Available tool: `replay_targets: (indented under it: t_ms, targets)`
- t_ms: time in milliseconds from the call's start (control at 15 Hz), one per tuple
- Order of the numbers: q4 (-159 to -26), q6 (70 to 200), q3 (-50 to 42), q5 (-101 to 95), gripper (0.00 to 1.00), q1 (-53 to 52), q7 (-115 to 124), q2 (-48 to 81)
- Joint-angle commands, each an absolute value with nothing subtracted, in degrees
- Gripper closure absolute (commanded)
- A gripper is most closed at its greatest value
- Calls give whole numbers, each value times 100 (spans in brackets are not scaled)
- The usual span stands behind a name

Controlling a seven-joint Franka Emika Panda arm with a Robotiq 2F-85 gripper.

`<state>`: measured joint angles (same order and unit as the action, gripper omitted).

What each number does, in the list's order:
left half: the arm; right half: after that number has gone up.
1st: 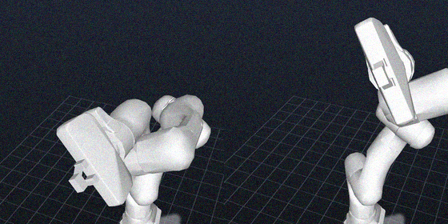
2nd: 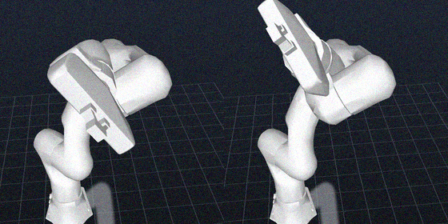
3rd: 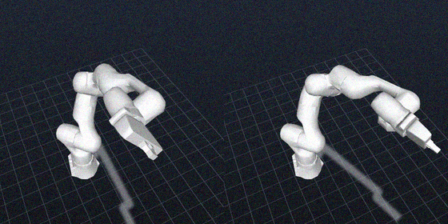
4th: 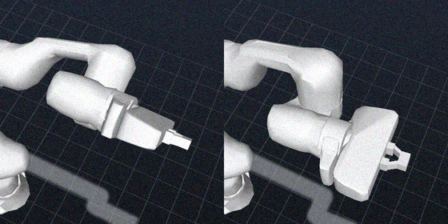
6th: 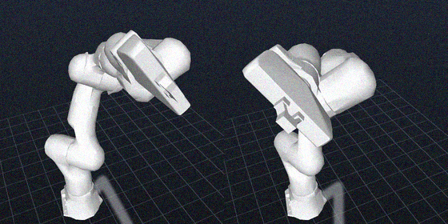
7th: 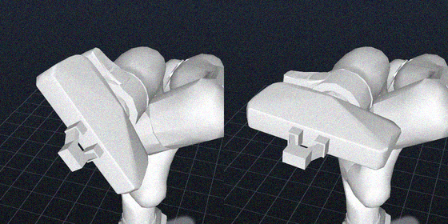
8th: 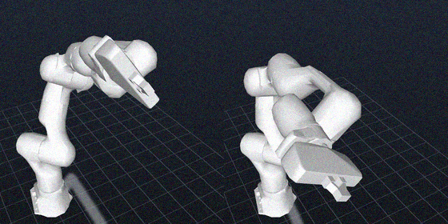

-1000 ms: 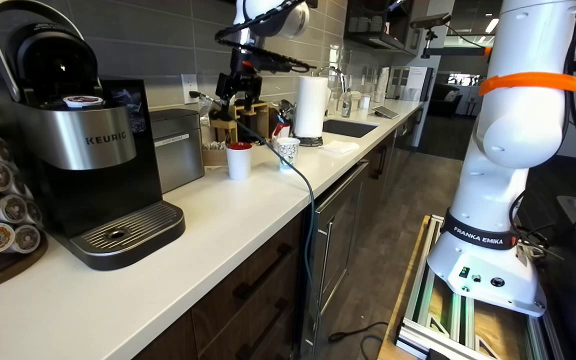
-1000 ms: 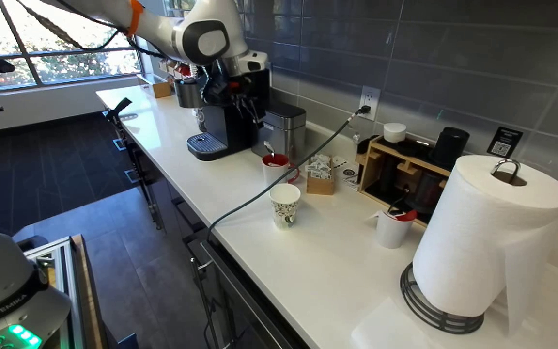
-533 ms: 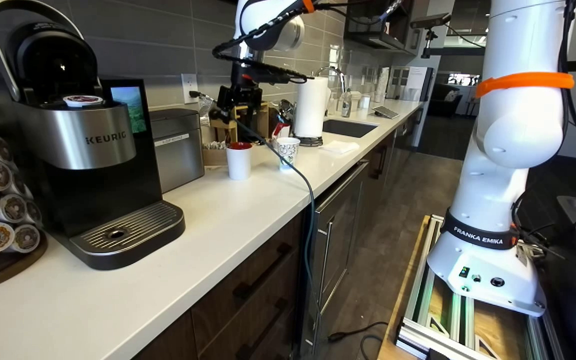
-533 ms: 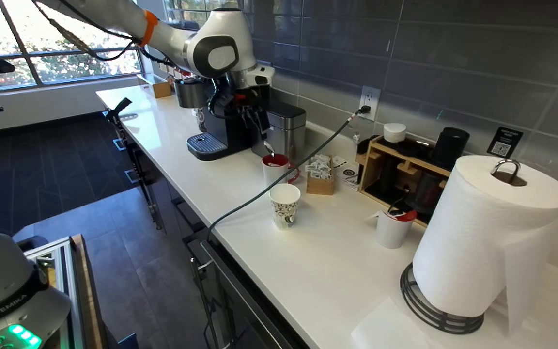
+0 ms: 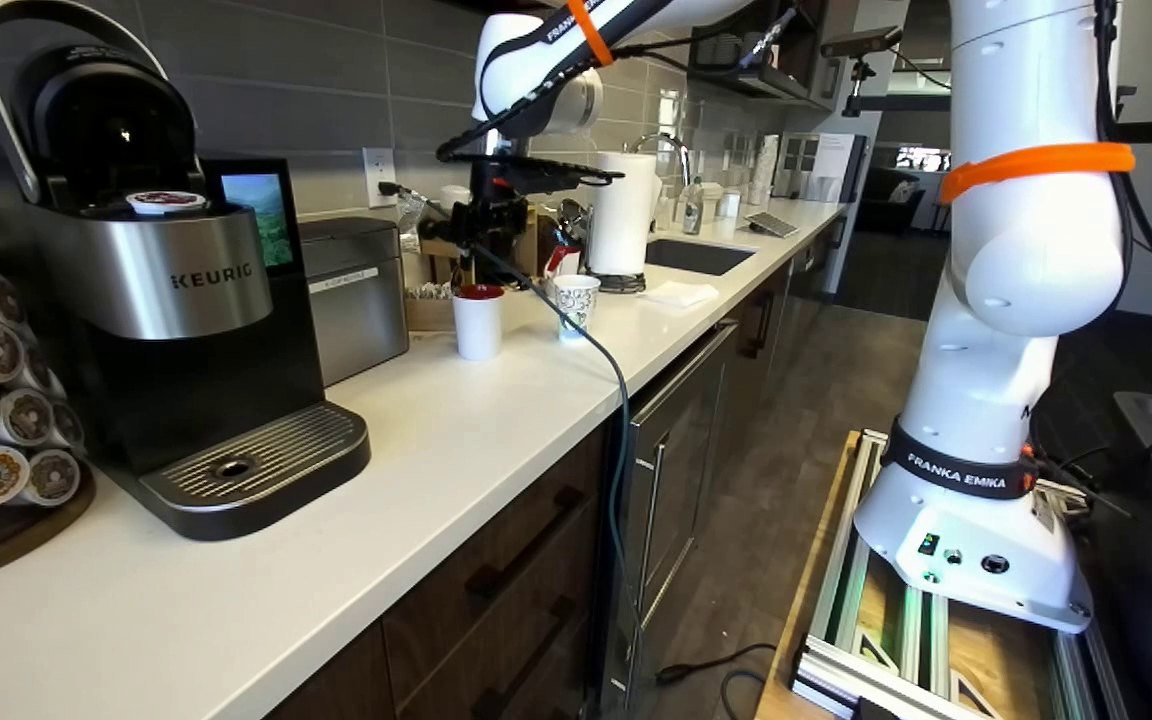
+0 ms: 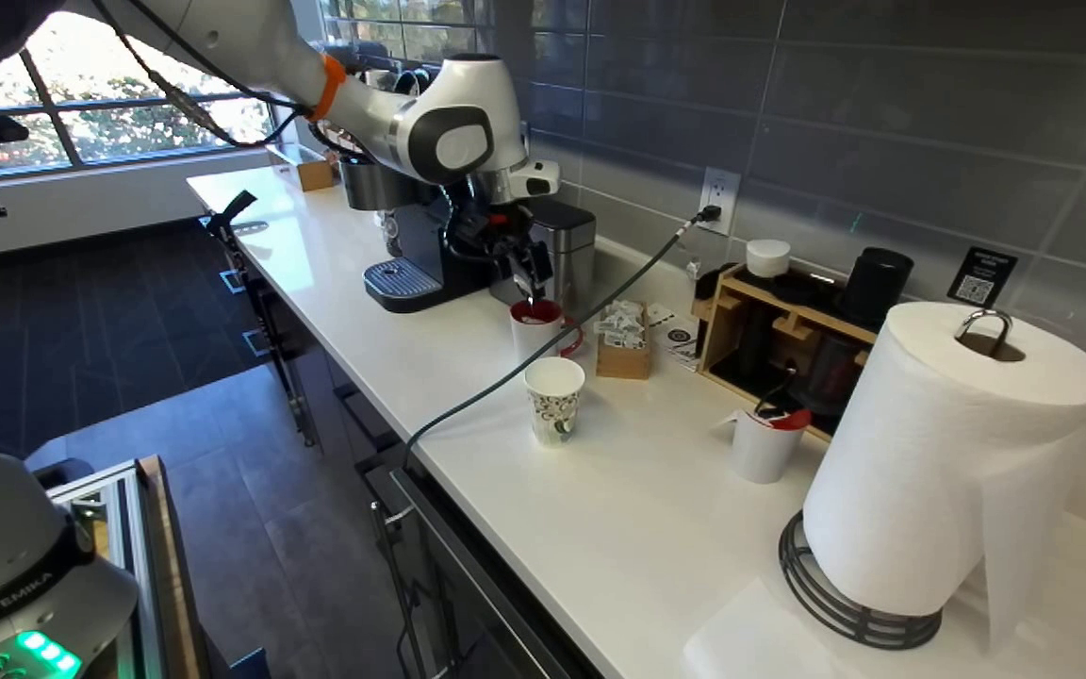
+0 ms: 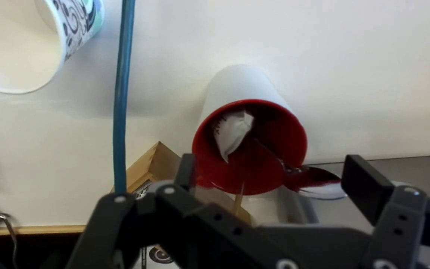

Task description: Take the pack out of the mug cup

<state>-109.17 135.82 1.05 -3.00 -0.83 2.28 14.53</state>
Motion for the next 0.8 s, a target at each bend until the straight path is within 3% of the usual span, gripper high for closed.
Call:
replay_targets:
  t_ms: [0, 133, 200, 267, 333, 533, 733]
  targets:
    - [-10694, 13786, 84, -280, 0, 11, -326, 1840]
    - [-10691, 13881, 87, -269, 15, 60, -547, 1918]
    - [-10737, 13947, 95, -252, 27, 87, -653, 1914]
    - [-10789, 13999, 93, -268, 31, 97, -720, 1901]
    - [-10864, 14068, 88, -299, 48, 100, -778, 1866]
    - [-10919, 14175, 73, -342, 54, 91, -833, 1858]
    - [-10882, 14153, 65, -413, 53, 29, -777, 1916]
